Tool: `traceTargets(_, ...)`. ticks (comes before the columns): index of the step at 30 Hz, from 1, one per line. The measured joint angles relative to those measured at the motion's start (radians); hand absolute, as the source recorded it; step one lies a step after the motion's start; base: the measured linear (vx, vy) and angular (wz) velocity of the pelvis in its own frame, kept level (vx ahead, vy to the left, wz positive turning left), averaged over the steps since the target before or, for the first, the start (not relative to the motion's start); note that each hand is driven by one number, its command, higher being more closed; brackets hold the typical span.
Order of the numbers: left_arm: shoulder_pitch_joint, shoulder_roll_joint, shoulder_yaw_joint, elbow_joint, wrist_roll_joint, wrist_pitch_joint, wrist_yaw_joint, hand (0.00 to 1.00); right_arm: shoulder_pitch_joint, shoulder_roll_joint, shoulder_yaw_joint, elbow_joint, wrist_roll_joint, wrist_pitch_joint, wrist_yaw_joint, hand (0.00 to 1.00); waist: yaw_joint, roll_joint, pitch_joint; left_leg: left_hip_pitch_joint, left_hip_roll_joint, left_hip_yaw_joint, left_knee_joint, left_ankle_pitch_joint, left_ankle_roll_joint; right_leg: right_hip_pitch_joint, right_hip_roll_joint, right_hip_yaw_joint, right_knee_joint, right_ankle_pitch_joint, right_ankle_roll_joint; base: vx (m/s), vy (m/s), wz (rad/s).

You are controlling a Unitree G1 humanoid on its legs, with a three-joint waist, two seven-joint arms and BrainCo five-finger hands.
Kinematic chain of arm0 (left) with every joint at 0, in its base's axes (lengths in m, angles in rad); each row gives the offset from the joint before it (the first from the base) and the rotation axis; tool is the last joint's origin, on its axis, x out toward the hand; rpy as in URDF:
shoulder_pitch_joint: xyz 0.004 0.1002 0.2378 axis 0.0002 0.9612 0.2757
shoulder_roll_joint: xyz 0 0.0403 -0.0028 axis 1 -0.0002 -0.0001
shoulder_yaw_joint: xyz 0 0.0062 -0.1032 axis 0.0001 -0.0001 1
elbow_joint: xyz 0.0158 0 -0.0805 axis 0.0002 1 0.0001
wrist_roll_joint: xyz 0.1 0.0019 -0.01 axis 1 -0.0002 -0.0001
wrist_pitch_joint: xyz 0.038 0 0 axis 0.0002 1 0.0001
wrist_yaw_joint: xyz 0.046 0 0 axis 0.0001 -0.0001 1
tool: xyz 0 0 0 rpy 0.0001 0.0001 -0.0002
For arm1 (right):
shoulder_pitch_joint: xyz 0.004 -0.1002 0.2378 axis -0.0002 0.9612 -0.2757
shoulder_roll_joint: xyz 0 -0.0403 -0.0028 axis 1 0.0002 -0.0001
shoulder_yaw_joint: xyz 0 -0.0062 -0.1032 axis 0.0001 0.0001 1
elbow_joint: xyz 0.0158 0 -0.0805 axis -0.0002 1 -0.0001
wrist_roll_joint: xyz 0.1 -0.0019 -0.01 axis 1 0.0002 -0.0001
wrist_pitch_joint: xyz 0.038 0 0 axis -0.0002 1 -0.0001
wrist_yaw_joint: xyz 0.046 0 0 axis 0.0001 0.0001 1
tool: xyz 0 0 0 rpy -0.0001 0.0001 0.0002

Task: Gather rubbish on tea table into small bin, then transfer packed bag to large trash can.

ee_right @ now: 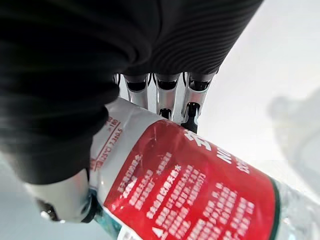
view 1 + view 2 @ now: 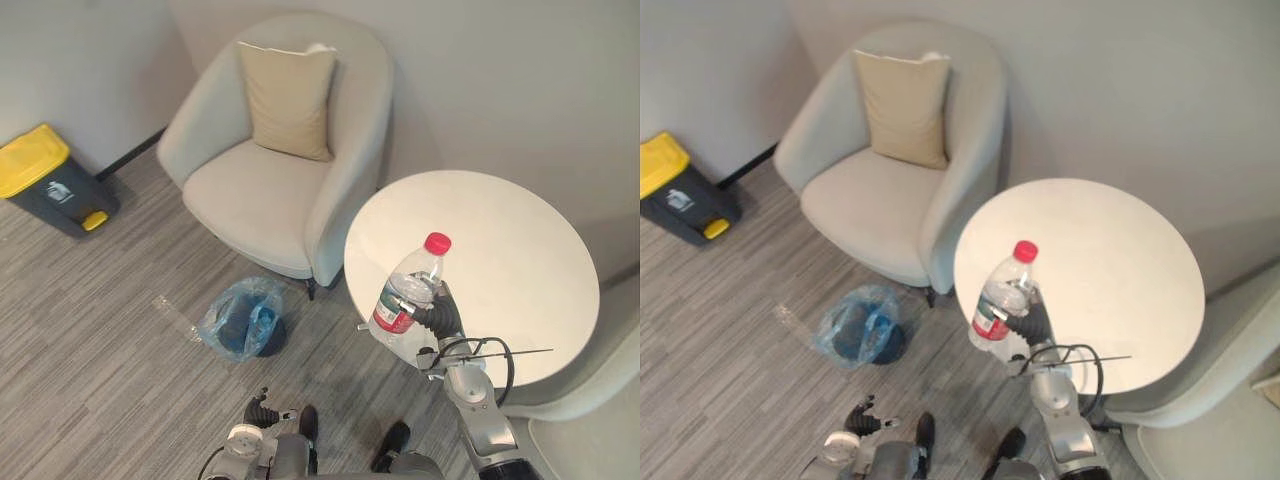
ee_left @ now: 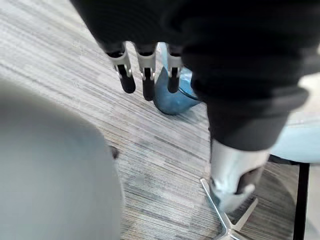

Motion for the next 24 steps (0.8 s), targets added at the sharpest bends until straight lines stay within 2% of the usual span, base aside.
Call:
traceTargets(1,0.003,0.005,-0.002,-0.001,0.001,-0.001,0.000,0.00,0.002,0.012,-0.002,0.000,0.000,0.005,-0.005,1.00,0.000,-0.016,-0.008,0.011,-0.028,-0.022,-0.046,0.021,0.010,-0.002,-0.011,-0.005,-0.020,0.017,0.025,-0.05,0.184,0.50)
traceTargets(5,0.004,0.019,-0.023,0.000,0.001,-0.001,0.001,0.00,-0.003,0.057,0.008,0.024,-0.011,0.007,-0.006,1.00,-0.002,-0.026,-0.012,0.046,-0.082,-0.038,-0.126,0.067,0.038,0.004,-0.035,0.029,-0.038,0.044,0.054,0.00,0.157,0.24)
traceTargets(7,0.007,0.021,-0.024,0.003,0.001,-0.001,0.001,0.00,-0.014,0.080,0.016,0.071,-0.038,0.017,-0.005,1.00,0.006,-0.025,-0.012,0.067,-0.100,-0.035,-0.131,0.065,0.048,0.015,-0.053,0.042,-0.027,0.044,0.063,0.02,0.130,-0.05)
traceTargets(9,0.008,0.021,-0.023,0.004,0.001,-0.002,0.001,0.00,-0.027,0.085,0.040,0.118,-0.038,0.024,-0.002,1.00,0.013,-0.025,-0.009,0.074,-0.118,-0.035,-0.114,0.028,0.057,0.007,-0.097,0.055,0.052,-0.002,0.069,0.02,0.101,-0.02)
traceTargets(10,0.008,0.023,-0.022,0.003,0.001,-0.004,0.001,0.00,-0.026,0.082,0.050,0.126,-0.038,0.028,0.001,1.00,0.013,-0.029,-0.007,0.072,-0.126,-0.045,-0.092,0.009,0.061,-0.003,-0.116,0.077,0.101,-0.030,0.057,0.06,0.090,0.21)
traceTargets(11,0.008,0.027,-0.021,0.002,0.000,-0.007,0.001,0.00,-0.024,0.077,0.054,0.127,-0.038,0.031,0.009,1.00,0.010,-0.034,-0.003,0.066,-0.135,-0.060,-0.051,-0.022,0.071,-0.024,-0.125,0.173,0.167,-0.088,-0.007,0.11,0.091,0.49)
traceTargets(12,0.007,0.035,-0.021,0.003,0.000,-0.006,0.002,0.00,-0.022,0.080,0.055,0.125,-0.037,0.032,0.014,1.00,-0.008,-0.044,0.006,0.063,-0.147,-0.104,-0.008,-0.048,0.082,-0.030,-0.116,0.310,0.219,-0.128,-0.074,0.11,0.062,0.76)
traceTargets(13,0.007,0.040,-0.018,0.003,0.000,-0.006,0.002,0.00,-0.021,0.077,0.054,0.125,-0.037,0.032,0.016,1.00,-0.017,-0.057,0.016,0.066,-0.155,-0.135,0.013,-0.062,0.090,-0.048,-0.113,0.410,0.291,-0.124,-0.084,0.17,0.035,1.02)
traceTargets(14,0.008,0.045,-0.016,0.003,0.000,-0.006,0.003,0.00,-0.018,0.065,0.051,0.124,-0.036,0.035,0.023,1.00,-0.022,-0.046,0.016,0.075,-0.145,-0.172,0.031,-0.072,0.096,-0.127,-0.090,0.527,0.435,-0.131,-0.137,0.17,0.004,0.91)
traceTargets(15,0.008,0.046,-0.012,0.003,-0.002,-0.005,0.003,0.00,-0.015,0.065,0.048,0.124,-0.035,0.035,0.026,1.00,-0.026,-0.043,0.021,0.073,-0.135,-0.199,0.039,-0.078,0.097,-0.159,-0.052,0.578,0.484,-0.162,-0.123,0.21,-0.061,0.78)
traceTargets(17,-0.006,0.060,-0.006,0.005,-0.002,0.003,0.013,0.00,-0.015,0.071,0.052,0.123,-0.031,0.035,0.035,1.00,-0.025,-0.053,0.042,0.088,-0.109,-0.245,0.052,-0.087,0.098,-0.202,0.050,0.628,0.475,-0.216,-0.051,0.16,-0.115,0.64)
traceTargets(18,-0.008,0.061,-0.003,0.009,-0.002,0.005,0.019,0.00,-0.013,0.072,0.050,0.124,-0.028,0.035,0.038,1.00,-0.027,-0.050,0.049,0.096,-0.101,-0.267,0.054,-0.094,0.091,-0.222,0.094,0.635,0.443,-0.219,-0.040,0.19,-0.146,0.71)
traceTargets(19,-0.016,0.058,0.002,0.020,-0.003,0.011,0.020,0.00,-0.008,0.069,0.045,0.125,-0.024,0.035,0.038,1.00,-0.028,-0.052,0.055,0.117,-0.094,-0.287,0.052,-0.105,0.084,-0.239,0.136,0.649,0.388,-0.212,-0.027,0.21,-0.163,0.67)
traceTargets(20,-0.020,0.058,0.002,0.022,-0.004,0.016,0.020,0.00,-0.003,0.068,0.040,0.125,-0.017,0.035,0.040,1.00,-0.031,-0.056,0.062,0.134,-0.092,-0.305,0.054,-0.115,0.079,-0.241,0.154,0.660,0.335,-0.196,-0.015,0.24,-0.192,0.69)
traceTargets(21,-0.019,0.060,0.003,0.024,-0.010,0.021,0.020,0.00,0.010,0.070,0.031,0.125,-0.006,0.035,0.044,1.00,-0.032,-0.061,0.064,0.143,-0.096,-0.330,0.063,-0.136,0.065,-0.247,0.168,0.690,0.254,-0.156,-0.003,0.24,-0.242,0.79)
traceTargets(22,-0.016,0.061,0.013,0.024,-0.014,0.022,0.020,0.00,0.024,0.070,0.015,0.124,0.005,0.035,0.046,1.00,-0.033,-0.085,0.055,0.137,-0.109,-0.364,0.091,-0.169,0.049,-0.248,0.171,0.743,0.191,-0.099,0.010,0.24,-0.263,0.95)
traceTargets(23,-0.015,0.058,0.024,0.025,-0.018,0.023,0.019,0.00,0.038,0.069,-0.003,0.124,0.007,0.037,0.047,1.00,-0.040,-0.083,0.055,0.134,-0.110,-0.404,0.123,-0.199,0.039,-0.240,0.177,0.750,0.211,-0.047,0.005,0.27,-0.318,1.09)
traceTargets(24,-0.013,0.038,0.036,0.028,-0.020,0.028,0.019,0.00,0.058,0.068,-0.032,0.124,0.010,0.043,0.049,1.00,-0.048,-0.054,0.048,0.130,-0.083,-0.441,0.144,-0.224,0.017,-0.232,0.192,0.702,0.238,-0.085,-0.021,0.33,-0.311,1.04)
